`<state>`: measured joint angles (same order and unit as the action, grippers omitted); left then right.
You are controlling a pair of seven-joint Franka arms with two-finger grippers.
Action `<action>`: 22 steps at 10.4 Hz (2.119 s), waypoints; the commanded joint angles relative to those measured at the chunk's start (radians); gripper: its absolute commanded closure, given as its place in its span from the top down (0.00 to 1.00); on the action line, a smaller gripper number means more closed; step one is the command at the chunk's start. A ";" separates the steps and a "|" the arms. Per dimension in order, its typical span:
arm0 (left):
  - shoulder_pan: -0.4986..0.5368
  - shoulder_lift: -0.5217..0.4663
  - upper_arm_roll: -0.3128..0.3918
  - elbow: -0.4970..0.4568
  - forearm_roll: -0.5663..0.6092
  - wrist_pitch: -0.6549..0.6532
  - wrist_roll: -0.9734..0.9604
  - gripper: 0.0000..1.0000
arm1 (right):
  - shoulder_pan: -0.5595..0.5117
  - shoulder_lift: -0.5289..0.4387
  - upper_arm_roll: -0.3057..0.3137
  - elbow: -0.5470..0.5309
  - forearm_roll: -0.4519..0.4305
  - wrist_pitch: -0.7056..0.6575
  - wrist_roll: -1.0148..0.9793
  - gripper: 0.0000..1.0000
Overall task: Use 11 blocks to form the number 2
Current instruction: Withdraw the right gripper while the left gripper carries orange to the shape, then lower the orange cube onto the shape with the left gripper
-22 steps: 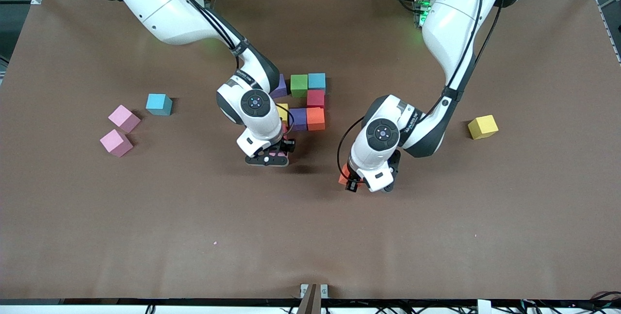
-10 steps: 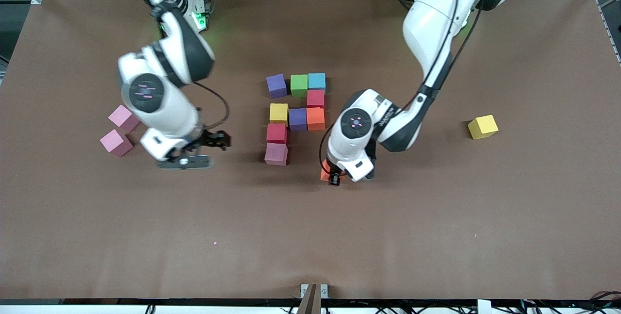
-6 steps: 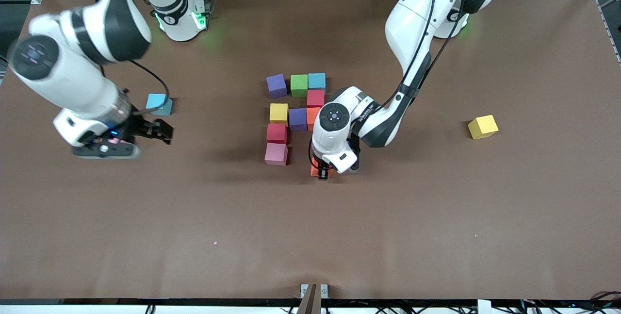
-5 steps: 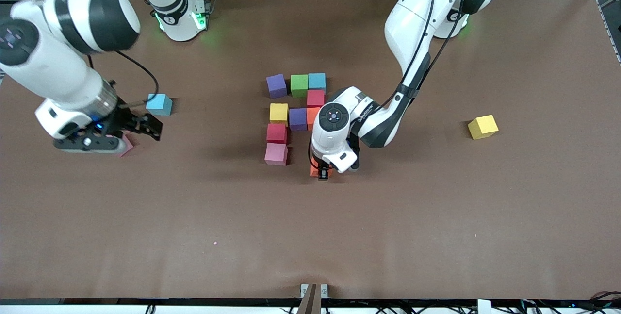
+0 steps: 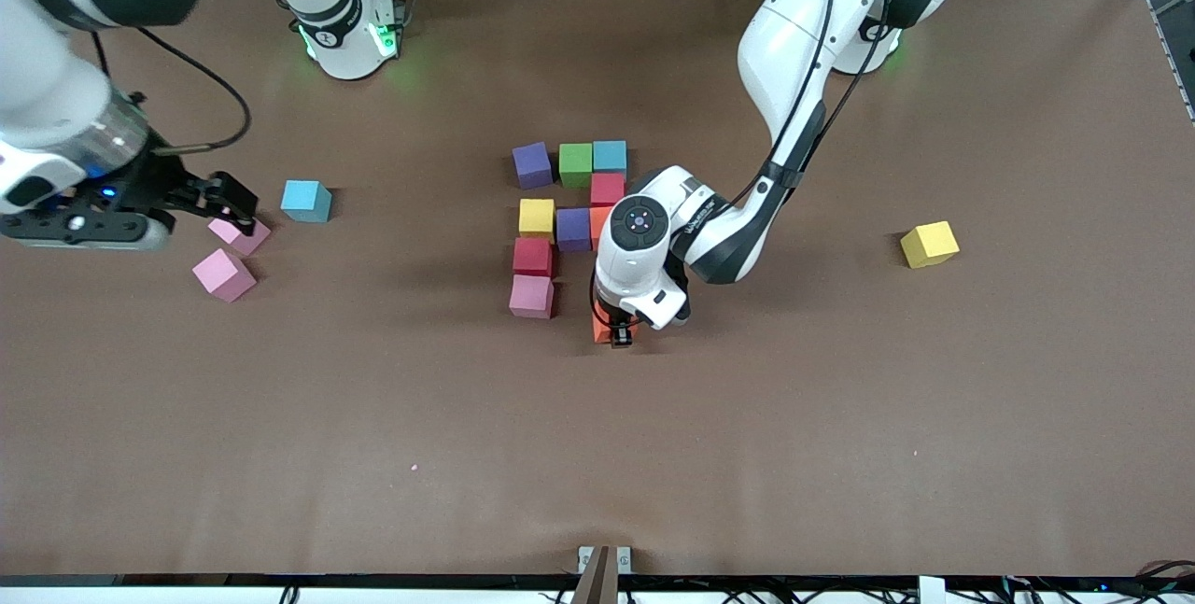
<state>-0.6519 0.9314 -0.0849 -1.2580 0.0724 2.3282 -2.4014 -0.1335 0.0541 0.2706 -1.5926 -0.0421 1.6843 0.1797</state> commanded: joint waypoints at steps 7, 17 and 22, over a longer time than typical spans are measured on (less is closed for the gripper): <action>-0.067 0.063 0.016 0.083 -0.020 0.043 -0.022 0.46 | -0.202 0.003 0.009 0.172 0.065 -0.183 -0.195 1.00; -0.106 0.090 0.013 0.080 -0.022 0.054 -0.021 0.46 | -0.189 0.004 0.018 0.172 0.067 -0.203 -0.183 1.00; -0.109 0.101 0.011 0.078 -0.023 0.045 -0.033 0.46 | -0.176 0.012 0.018 0.161 0.070 -0.187 -0.177 1.00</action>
<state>-0.7452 0.9980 -0.0849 -1.2044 0.0724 2.3805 -2.4163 -0.3122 0.0622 0.2884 -1.4333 0.0129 1.4936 -0.0073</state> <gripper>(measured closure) 0.419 0.000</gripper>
